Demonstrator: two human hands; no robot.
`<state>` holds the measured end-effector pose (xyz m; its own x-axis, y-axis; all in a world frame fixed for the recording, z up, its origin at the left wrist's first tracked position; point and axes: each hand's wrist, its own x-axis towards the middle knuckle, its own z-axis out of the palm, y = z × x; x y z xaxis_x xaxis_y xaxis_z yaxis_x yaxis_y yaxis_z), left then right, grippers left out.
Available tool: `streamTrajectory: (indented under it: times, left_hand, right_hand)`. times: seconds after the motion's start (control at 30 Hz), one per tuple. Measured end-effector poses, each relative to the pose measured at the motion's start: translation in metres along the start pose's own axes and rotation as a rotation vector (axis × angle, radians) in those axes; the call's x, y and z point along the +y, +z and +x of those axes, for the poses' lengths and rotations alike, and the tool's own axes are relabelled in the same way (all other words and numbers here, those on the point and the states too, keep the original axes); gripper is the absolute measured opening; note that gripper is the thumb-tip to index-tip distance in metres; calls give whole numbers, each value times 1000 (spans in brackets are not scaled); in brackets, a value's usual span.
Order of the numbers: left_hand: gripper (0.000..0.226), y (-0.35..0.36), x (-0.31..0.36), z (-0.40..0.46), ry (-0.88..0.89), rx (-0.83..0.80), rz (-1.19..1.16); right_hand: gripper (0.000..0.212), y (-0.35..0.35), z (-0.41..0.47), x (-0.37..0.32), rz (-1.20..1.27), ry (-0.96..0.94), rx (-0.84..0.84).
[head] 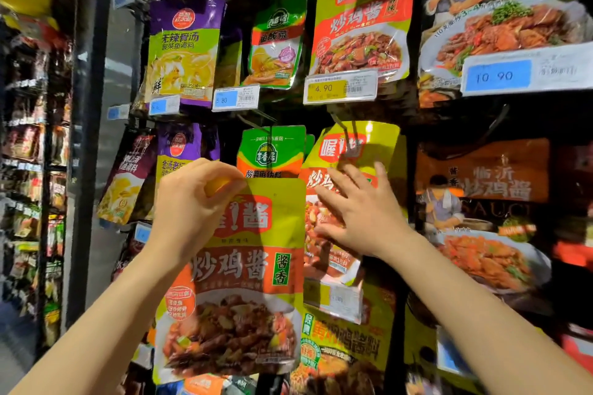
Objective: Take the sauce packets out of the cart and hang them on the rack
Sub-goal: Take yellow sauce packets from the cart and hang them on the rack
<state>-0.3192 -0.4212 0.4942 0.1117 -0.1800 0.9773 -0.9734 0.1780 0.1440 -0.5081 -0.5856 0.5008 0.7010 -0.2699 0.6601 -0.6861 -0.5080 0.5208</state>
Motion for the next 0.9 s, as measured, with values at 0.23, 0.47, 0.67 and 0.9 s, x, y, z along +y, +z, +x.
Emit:
streamTrajectory:
  times: [0.23, 0.47, 0.67, 0.9]
  left_hand:
    - [11, 9, 7, -3, -36, -14, -50]
    - [8, 21, 10, -10, -31, -52, -67]
    - [8, 13, 8, -10, -37, -35, -88]
    - [8, 2, 18, -8, 3, -64, -74]
  right_hand:
    - [74, 36, 0, 21, -15, 83, -297]
    - [77, 70, 7, 43, -154, 168, -520]
    - [76, 83, 27, 47, -189, 233, -721]
    - [76, 52, 22, 51, 71, 206, -579]
